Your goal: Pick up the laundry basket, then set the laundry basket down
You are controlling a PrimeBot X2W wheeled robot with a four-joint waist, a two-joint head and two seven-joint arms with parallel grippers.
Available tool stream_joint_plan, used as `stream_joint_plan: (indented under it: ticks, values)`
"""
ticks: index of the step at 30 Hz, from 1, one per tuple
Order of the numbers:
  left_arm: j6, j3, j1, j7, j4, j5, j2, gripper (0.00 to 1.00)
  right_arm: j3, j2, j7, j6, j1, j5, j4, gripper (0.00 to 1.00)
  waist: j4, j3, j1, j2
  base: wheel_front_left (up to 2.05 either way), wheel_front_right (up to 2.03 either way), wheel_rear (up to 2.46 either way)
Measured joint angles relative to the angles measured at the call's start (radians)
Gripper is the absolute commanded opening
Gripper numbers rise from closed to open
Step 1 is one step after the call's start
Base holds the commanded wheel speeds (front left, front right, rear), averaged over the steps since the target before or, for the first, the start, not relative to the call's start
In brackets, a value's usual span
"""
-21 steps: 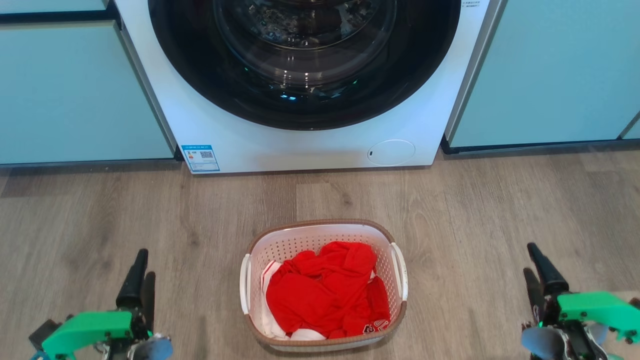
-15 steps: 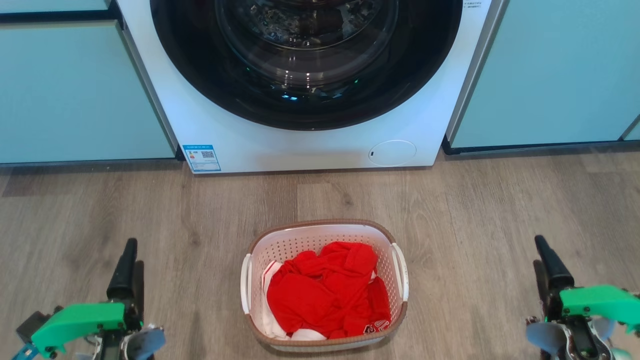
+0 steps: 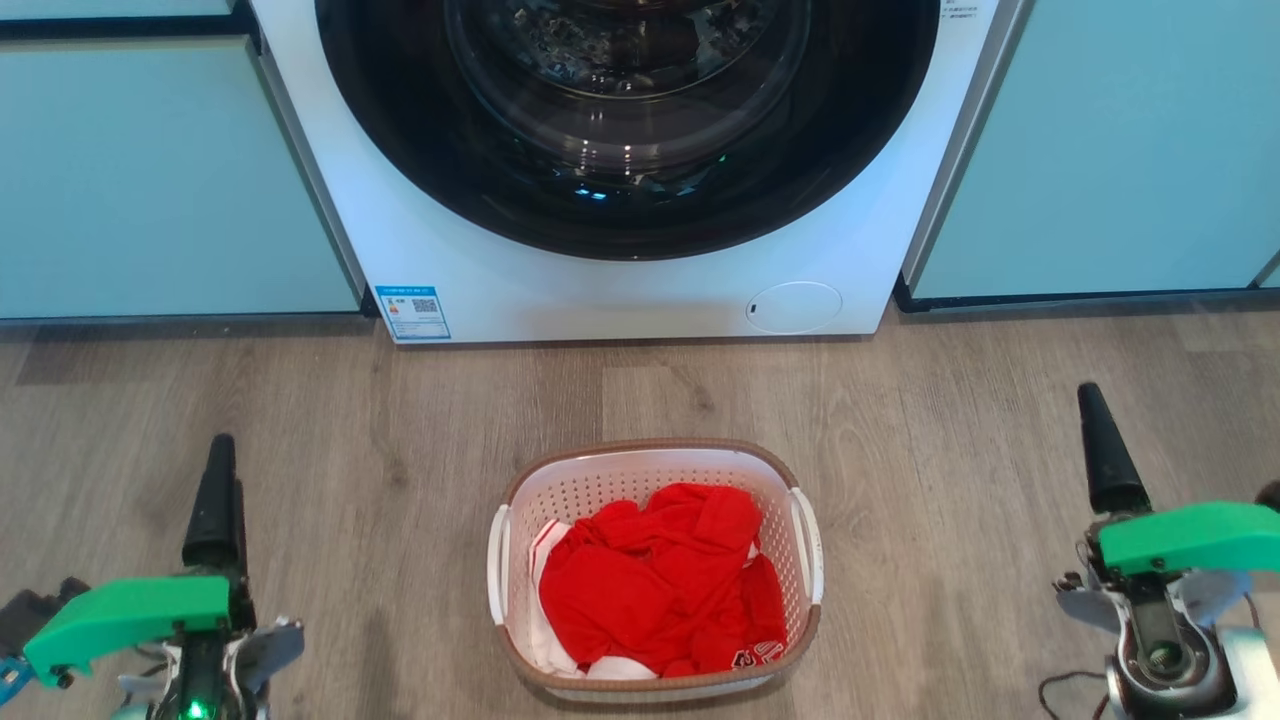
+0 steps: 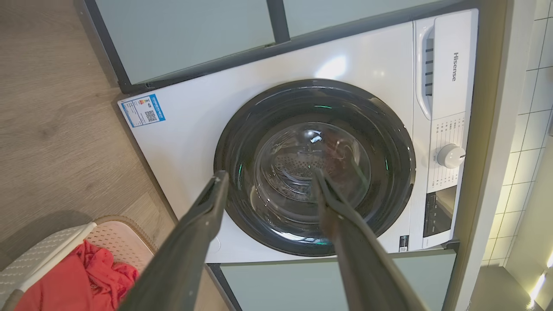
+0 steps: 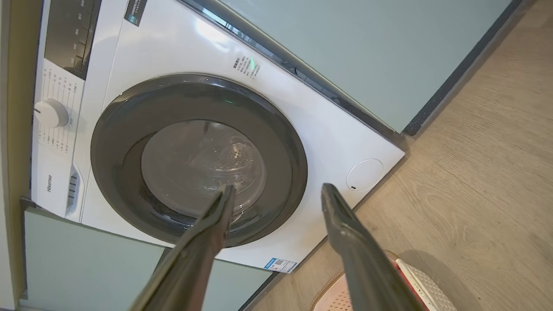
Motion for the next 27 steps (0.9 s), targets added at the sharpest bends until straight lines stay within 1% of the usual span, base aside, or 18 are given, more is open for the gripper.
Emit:
stream_joint_plan:
  ticks: [3, 7, 12, 15, 17, 21, 27]
  values:
    - [0.0, 0.002, 0.0, -0.008, -0.011, 0.031, 0.0, 1.0, 0.011, 0.0, -0.007, 0.0, -0.001, -0.062, -0.027, 1.0, 0.002, 0.0, 0.0, 0.0, 0.0, 0.0, 0.0]
    - [0.0, 0.012, -0.005, -0.017, -0.039, 0.11, 0.0, 1.0, 0.052, 0.0, -0.018, 0.0, -0.007, -0.176, -0.064, 1.0, 0.005, 0.002, 0.0, 0.0, 0.0, 0.0, 0.0]
    - [0.001, 0.015, -0.023, -0.034, -0.084, 0.195, 0.0, 1.0, 0.084, -0.003, -0.034, 0.0, -0.025, -0.288, -0.089, 1.0, 0.008, 0.004, 0.0, 0.0, 0.0, 0.0, 0.0]
    - [0.013, 0.002, -0.023, -0.043, -0.113, 0.254, 0.0, 1.0, 0.108, -0.006, -0.041, 0.0, -0.025, -0.351, -0.104, 1.0, 0.009, 0.005, 0.0, 0.0, 0.0, 0.0, 0.0]
    - [0.028, -0.007, -0.023, -0.046, -0.144, 0.304, 0.0, 1.0, 0.117, -0.009, -0.046, 0.0, -0.026, -0.391, -0.113, 1.0, 0.009, 0.007, 0.0, 0.0, 0.0, 0.0, 0.0]
    - [0.082, -0.047, -0.024, -0.061, -0.198, 0.427, 0.0, 1.0, 0.144, -0.019, -0.057, 0.0, -0.034, -0.483, -0.13, 1.0, 0.009, 0.009, 0.0, 0.0, 0.0, 0.0, 0.0]
    - [0.134, -0.152, -0.024, -0.078, -0.235, 0.6, 0.0, 1.0, 0.165, -0.027, -0.076, 0.0, -0.046, -0.593, -0.149, 1.0, 0.008, 0.008, 0.0, 0.0, 0.0, 0.0, 0.0]
